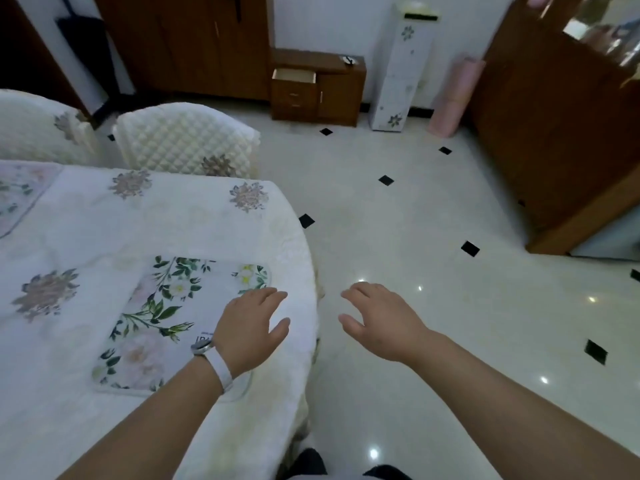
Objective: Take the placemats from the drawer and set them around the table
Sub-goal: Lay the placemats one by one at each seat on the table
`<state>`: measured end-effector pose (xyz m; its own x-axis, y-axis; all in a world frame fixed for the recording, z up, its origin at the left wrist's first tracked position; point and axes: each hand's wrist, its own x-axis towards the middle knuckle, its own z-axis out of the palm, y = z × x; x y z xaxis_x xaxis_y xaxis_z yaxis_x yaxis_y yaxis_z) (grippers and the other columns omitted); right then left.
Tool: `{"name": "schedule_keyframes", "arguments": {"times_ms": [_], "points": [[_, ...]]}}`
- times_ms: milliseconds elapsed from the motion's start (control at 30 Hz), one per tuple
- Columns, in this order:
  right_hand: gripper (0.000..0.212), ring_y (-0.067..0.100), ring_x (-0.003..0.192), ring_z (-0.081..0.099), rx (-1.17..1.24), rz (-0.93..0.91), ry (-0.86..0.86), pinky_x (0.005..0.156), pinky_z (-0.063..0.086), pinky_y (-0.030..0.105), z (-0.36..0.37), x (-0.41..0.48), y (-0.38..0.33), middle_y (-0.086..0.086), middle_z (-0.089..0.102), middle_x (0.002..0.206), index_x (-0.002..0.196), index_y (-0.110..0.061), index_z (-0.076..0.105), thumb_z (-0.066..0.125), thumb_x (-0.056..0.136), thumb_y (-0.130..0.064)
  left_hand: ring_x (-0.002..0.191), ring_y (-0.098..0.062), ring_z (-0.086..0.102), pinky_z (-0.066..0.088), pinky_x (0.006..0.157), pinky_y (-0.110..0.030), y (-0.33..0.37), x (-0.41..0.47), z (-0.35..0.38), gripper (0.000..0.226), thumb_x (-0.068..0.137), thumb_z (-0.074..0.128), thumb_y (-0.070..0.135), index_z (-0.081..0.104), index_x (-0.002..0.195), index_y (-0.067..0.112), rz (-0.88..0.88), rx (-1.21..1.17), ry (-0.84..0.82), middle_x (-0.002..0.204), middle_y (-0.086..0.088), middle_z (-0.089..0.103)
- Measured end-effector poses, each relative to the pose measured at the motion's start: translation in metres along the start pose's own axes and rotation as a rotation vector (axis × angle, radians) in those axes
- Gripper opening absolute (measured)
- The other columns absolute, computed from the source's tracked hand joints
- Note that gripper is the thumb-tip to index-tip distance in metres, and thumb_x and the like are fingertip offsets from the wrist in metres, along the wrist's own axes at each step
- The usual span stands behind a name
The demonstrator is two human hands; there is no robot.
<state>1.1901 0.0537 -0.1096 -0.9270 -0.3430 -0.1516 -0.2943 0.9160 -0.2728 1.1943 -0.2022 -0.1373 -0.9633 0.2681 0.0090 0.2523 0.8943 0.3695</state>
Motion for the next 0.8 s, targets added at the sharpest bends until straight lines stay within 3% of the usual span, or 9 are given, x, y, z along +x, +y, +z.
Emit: {"name": "schedule_keyframes", "arguments": {"times_ms": [300, 533, 667, 800], "points": [[0.053, 0.019, 0.130, 0.042, 0.016, -0.304, -0.167, 0.103, 0.039, 0.037, 0.025, 0.117, -0.030, -0.006, 0.045, 0.145, 0.143, -0.024, 0.044, 0.041, 0.097, -0.051, 0.123, -0.025, 0.054, 0.043, 0.100, -0.037, -0.078, -0.045, -0.014, 0.046, 0.092, 0.064, 0.033, 0.058, 0.134, 0.014, -0.532, -0.106, 0.171, 0.135, -0.005, 0.060], [0.050, 0.023, 0.127, 0.044, -0.003, -0.583, -0.324, 0.098, 0.040, 0.035, 0.053, 0.206, -0.061, -0.001, 0.048, 0.142, 0.140, -0.022, 0.048, 0.044, 0.097, -0.047, 0.128, -0.024, 0.050, 0.041, 0.101, -0.037, -0.072, -0.078, 0.000, 0.046, 0.094, 0.060, 0.037, 0.055, 0.136, 0.020, -0.968, -0.181, 0.211, 0.140, -0.002, 0.056], [0.052, 0.024, 0.128, 0.043, -0.048, -0.754, -0.422, 0.100, 0.040, 0.036, 0.064, 0.251, -0.085, 0.001, 0.046, 0.144, 0.142, -0.021, 0.045, 0.044, 0.097, -0.046, 0.120, -0.015, 0.053, 0.043, 0.095, -0.029, -0.040, -0.076, 0.029, 0.041, 0.095, 0.060, 0.036, 0.054, 0.134, 0.025, -1.246, -0.472, 0.328, 0.131, 0.007, 0.056], [0.056, 0.025, 0.130, 0.042, -0.129, -0.913, -0.485, 0.101, 0.040, 0.040, 0.080, 0.287, -0.116, 0.003, 0.045, 0.145, 0.144, -0.020, 0.042, 0.043, 0.096, -0.048, 0.101, -0.012, 0.062, 0.043, 0.071, -0.019, -0.002, -0.052, 0.057, 0.019, 0.096, 0.060, 0.026, 0.061, 0.115, 0.024, -1.552, -0.972, 0.657, 0.106, 0.010, 0.063]]}}
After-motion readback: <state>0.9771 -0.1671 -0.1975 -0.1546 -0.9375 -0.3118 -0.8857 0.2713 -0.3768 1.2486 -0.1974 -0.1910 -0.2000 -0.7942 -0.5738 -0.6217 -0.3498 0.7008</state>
